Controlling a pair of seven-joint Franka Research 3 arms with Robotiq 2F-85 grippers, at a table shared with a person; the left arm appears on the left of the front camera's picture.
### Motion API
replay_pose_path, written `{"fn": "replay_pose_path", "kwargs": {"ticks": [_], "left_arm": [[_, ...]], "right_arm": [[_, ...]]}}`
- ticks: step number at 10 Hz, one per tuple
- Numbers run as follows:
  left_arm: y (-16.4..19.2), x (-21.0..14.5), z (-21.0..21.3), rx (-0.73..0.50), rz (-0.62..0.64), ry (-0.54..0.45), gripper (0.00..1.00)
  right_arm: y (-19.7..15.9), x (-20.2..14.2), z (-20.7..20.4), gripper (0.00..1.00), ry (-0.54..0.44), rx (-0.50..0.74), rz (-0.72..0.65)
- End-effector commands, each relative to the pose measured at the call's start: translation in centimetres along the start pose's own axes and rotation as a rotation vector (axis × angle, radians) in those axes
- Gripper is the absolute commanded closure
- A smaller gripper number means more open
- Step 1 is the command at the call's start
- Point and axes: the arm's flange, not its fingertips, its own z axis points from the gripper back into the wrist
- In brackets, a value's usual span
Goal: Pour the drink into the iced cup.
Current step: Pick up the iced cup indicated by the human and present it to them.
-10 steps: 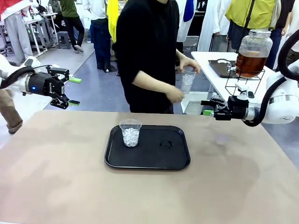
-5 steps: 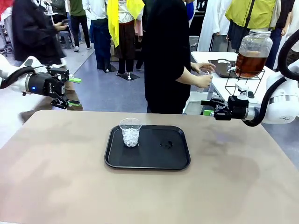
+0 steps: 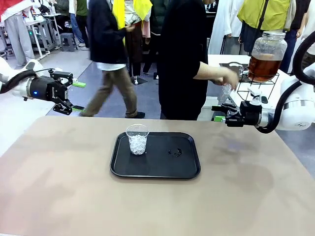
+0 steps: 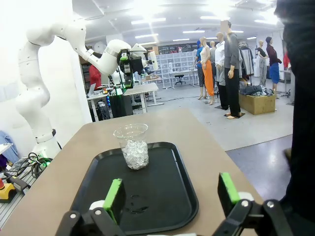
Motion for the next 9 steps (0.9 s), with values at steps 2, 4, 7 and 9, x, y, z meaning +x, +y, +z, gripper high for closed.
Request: {"fn": "replay_pose_path", "kwargs": {"ticks": [2, 4, 7, 9], "left_arm": [[-0.13, 0.02, 0.02, -0.005, -0.005, -0.001, 0.00], [-0.13, 0.02, 0.02, -0.005, -0.005, -0.001, 0.00], [-0.13, 0.02, 0.02, -0.005, -0.005, -0.001, 0.00], [-0.13, 0.02, 0.02, -0.005, -0.005, -0.001, 0.00]], "right_arm": [[-0.05, 0.25, -0.15, 0.00, -0.008, -0.004, -0.002], [-0.05, 0.25, -0.15, 0.00, -0.008, -0.004, -0.002], [-0.05, 0.25, -0.15, 0.00, -0.008, -0.004, -0.002], [-0.05, 0.25, -0.15, 0.00, -0.008, -0.004, -0.002]]}}
